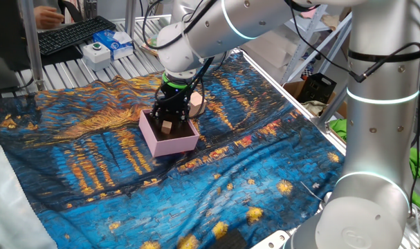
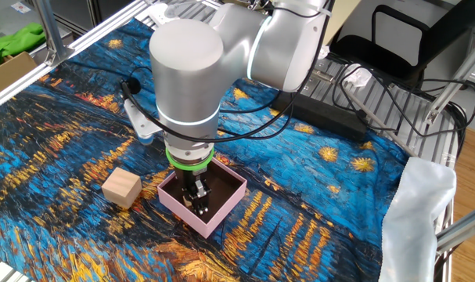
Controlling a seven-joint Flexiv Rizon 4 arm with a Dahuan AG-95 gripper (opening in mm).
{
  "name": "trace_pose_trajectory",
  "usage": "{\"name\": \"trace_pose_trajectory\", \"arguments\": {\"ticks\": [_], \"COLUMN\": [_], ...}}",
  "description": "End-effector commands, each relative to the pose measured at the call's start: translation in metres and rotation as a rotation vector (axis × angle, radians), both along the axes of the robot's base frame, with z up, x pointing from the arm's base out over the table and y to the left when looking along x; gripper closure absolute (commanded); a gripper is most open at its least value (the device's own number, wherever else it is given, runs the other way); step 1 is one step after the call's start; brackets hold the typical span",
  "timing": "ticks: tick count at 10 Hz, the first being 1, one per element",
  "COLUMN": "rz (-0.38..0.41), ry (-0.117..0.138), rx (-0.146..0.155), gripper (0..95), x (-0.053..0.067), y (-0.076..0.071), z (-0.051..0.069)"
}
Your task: Take everything out of the gift box
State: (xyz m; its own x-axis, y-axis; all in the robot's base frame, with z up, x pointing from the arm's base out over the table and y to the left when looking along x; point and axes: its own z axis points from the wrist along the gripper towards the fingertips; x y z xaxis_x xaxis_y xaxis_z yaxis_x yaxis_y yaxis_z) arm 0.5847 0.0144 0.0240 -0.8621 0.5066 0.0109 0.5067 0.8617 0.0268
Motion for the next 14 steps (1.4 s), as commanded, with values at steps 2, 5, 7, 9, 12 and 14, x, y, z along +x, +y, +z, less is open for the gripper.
{"name": "trace_pose_trajectory", "arguments": {"ticks": [2, 5, 7, 9, 12, 14], "rz": [0.008, 0.009, 0.013, 0.018, 0.039, 0.069], "ry": [-0.005, -0.01, -0.011, -0.009, -0.005, -0.007], "rx": [-0.006, -0.008, -0.009, -0.009, -0.011, -0.012], "gripper": [95.0, 95.0, 95.0, 95.0, 95.0, 95.0], "x": [-0.001, -0.001, -0.001, -0.002, -0.004, -0.009], "y": [-0.001, -0.001, -0.001, -0.001, -0.003, -0.003], "z": [0.001, 0.001, 0.001, 0.003, 0.011, 0.023]}}
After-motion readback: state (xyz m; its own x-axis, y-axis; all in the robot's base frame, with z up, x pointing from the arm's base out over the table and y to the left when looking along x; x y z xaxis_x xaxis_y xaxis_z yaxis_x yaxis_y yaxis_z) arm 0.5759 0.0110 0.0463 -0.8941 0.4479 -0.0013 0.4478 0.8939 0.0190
